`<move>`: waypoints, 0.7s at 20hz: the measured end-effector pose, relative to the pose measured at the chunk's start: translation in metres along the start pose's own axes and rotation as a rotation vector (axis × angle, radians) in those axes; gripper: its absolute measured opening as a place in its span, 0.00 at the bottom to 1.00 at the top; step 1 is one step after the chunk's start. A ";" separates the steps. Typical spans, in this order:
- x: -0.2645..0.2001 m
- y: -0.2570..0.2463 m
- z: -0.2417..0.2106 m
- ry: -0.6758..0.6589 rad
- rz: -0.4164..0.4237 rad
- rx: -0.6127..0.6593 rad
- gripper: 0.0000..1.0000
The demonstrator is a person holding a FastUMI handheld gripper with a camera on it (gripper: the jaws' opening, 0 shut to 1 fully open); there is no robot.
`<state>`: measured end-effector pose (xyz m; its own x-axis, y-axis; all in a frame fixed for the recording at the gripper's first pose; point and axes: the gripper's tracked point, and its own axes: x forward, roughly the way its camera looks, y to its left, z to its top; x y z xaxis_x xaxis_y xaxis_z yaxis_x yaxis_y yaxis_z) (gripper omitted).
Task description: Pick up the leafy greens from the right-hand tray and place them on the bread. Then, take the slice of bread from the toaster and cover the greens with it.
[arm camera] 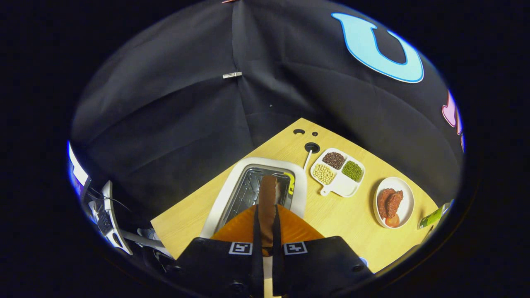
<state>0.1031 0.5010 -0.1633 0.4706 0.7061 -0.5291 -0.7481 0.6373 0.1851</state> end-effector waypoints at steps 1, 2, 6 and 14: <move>-0.006 0.001 0.005 -0.009 0.011 0.009 0.13; -0.013 -0.001 0.011 -0.024 0.017 0.011 0.13; -0.051 -0.003 0.035 -0.094 0.050 0.025 0.13; -0.128 -0.031 0.048 -0.195 0.040 0.049 0.13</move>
<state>0.0892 0.4058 -0.0615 0.5263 0.7743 -0.3515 -0.7464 0.6187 0.2453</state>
